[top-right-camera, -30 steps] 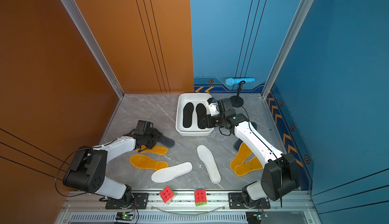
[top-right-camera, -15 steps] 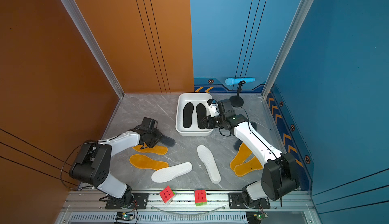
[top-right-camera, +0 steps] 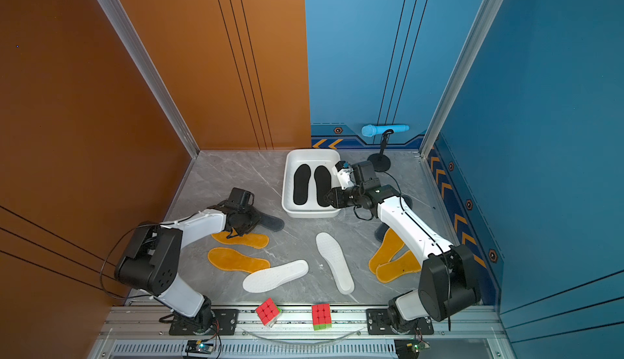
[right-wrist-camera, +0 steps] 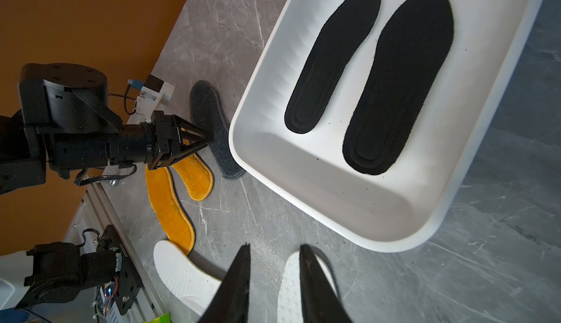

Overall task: Put the insoles into the storage box
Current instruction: Pick up the insole from the center of the board.

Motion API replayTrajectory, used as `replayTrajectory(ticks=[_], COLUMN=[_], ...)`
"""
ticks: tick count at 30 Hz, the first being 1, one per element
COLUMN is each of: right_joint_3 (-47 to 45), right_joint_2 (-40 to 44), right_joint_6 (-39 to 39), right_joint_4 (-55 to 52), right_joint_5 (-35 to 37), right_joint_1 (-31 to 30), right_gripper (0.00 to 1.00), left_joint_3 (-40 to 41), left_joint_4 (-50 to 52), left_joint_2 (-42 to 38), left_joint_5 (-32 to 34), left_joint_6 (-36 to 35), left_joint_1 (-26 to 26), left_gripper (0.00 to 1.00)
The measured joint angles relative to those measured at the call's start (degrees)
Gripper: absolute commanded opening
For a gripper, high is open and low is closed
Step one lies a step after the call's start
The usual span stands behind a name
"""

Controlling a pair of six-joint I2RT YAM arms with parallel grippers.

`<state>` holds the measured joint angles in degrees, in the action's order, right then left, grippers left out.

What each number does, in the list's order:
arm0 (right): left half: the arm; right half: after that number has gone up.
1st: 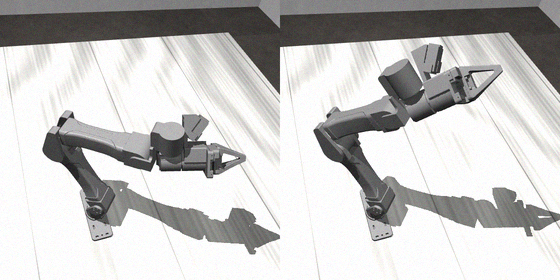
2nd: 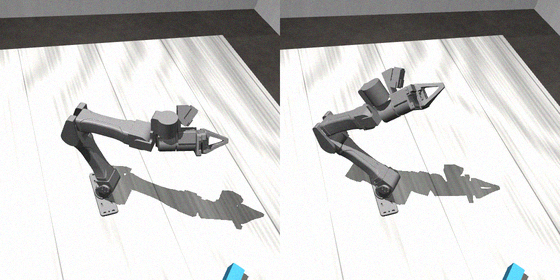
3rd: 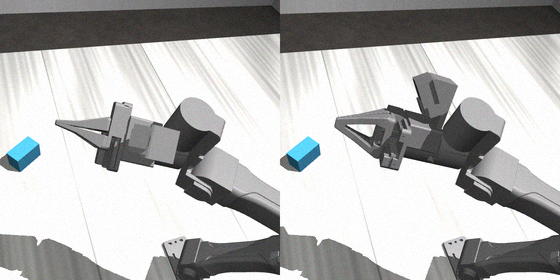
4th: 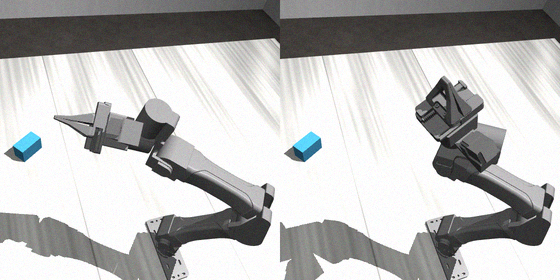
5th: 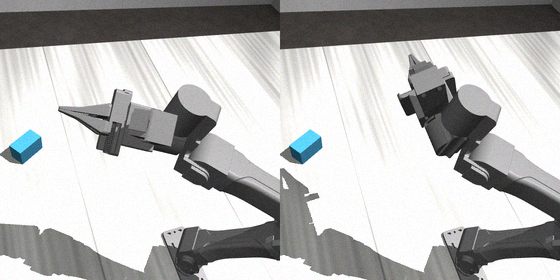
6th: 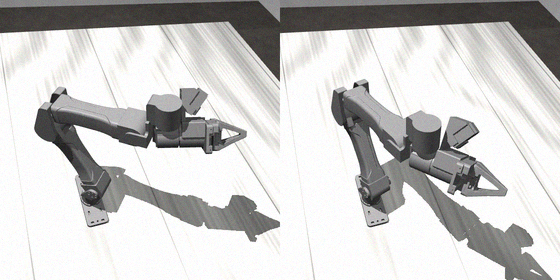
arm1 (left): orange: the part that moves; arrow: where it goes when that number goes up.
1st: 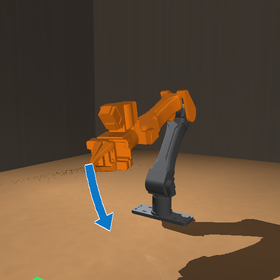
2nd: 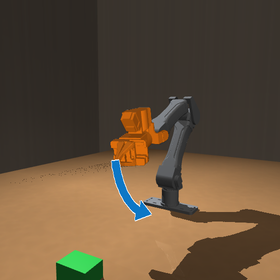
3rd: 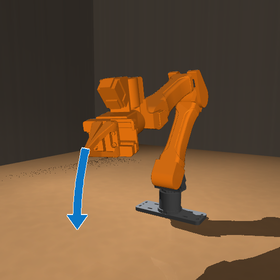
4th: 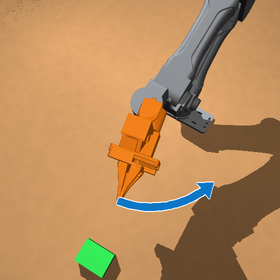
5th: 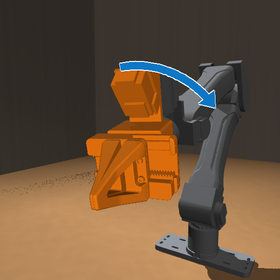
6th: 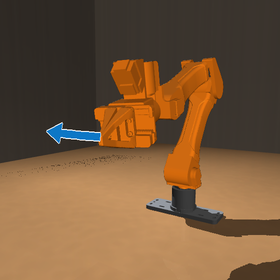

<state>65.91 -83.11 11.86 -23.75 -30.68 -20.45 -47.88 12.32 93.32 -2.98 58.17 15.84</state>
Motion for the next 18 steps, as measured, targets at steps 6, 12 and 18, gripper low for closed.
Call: replayTrajectory(ticks=[6,12,18], right_joint_3=[-0.26,-0.46,-0.94], right_joint_2=[0.48,0.63,0.87], right_joint_6=[0.13,0.15,0.15], right_joint_4=[0.48,0.94,1.14], right_joint_5=[-1.09,-2.03,-2.51], right_joint_1=[0.48,1.05,1.40], right_gripper=[0.29,0.29,0.28], left_joint_3=[-1.60,-2.43,-2.58], left_joint_4=[0.79,1.16,1.31], left_joint_2=[1.42,2.19,2.60], left_joint_5=[-0.04,-0.07,-0.07], left_joint_6=[-0.35,-0.74,-1.64], left_joint_1=[0.04,0.04,0.04], left_gripper=[0.27,0.21,0.08])
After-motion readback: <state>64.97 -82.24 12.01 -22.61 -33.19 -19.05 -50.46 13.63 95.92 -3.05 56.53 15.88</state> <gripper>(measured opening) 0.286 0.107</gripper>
